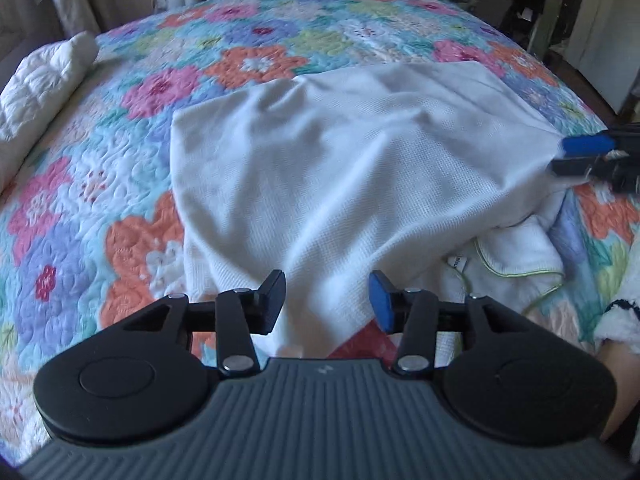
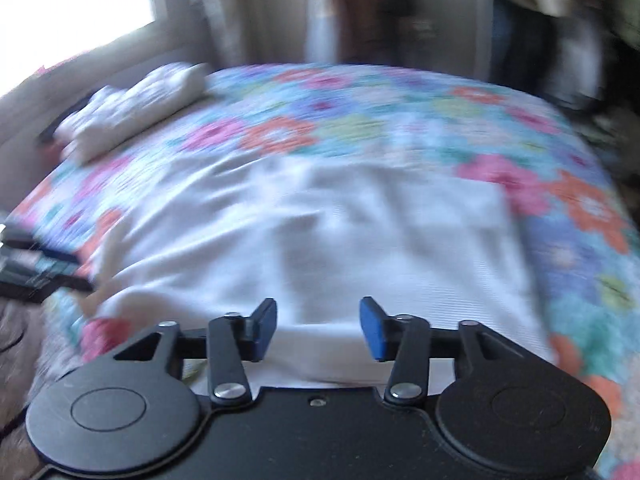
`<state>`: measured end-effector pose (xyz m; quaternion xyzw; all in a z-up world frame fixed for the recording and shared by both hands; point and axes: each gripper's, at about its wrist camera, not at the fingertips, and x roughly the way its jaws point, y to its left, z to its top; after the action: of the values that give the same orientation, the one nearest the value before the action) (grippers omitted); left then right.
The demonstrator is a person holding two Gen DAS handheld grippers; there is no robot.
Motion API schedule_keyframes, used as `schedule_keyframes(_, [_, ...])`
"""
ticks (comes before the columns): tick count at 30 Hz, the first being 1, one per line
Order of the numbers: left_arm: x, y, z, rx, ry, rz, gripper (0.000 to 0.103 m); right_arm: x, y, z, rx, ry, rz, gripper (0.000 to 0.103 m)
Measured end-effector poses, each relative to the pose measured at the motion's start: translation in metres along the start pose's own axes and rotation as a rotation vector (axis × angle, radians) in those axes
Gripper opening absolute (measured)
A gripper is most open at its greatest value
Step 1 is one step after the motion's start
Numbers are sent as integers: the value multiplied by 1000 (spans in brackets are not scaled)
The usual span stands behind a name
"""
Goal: Fold clothes
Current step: 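Open both tools to release the folded garment, then grasp the folded garment edges with both tools and lift them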
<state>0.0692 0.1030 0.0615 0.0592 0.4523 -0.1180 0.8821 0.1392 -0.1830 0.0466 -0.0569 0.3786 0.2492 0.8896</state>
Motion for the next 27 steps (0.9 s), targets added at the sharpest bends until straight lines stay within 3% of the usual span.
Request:
schedule_keyframes(2, [8, -6, 6, 36, 0, -33, 52, 15, 27, -1, -116, 24, 56, 56])
schedule_keyframes(4, [21, -11, 14, 68, 25, -97, 58, 29, 63, -5, -326, 43, 55, 60])
schedule_keyframes(7, [42, -9, 25, 29, 57, -159, 58, 58, 100, -19, -624, 85, -29, 62])
schedule_keyframes(8, [48, -6, 27, 7, 62, -182, 58, 65, 101, -19, -651, 96, -46, 62])
schedule_keyframes(9, [53, -2, 28, -14, 67, -199, 58, 71, 101, -18, -667, 107, -59, 58])
schedule_keyframes(11, [56, 2, 27, -15, 37, -197, 58, 85, 100, -16, -697, 128, -87, 40])
schedule_keyframes(12, [56, 2, 24, 10, -4, -176, 58, 86, 92, -8, -640, 128, -69, 30])
schedule_keyframes(15, [49, -8, 14, 126, -115, -84, 59, 79, 60, 18, -379, 99, 47, 15])
schedule_keyframes(19, [44, -22, 10, 172, -140, -189, 68, 71, 22, 35, -78, 68, 179, 13])
schedule_keyframes(22, [58, -39, 10, 235, -116, -162, 76, 69, 8, 37, 55, 64, 240, 12])
schedule_keyframes(23, [66, -45, 11, 256, -100, -108, 73, 69, 5, 37, 89, 62, 249, 12])
schedule_keyframes(24, [73, -49, 13, 267, -99, -37, 64, 70, 2, 36, 122, 60, 256, 12])
schedule_keyframes(25, [78, -48, 15, 260, -103, 7, 36, 70, 0, 36, 156, 57, 264, 12])
schedule_keyframes(26, [80, -44, 18, 241, -102, 20, 16, 72, -3, 34, 183, 57, 266, 13])
schedule_keyframes(27, [81, -37, 21, 201, -101, 8, 17, 73, -6, 32, 209, 58, 268, 13])
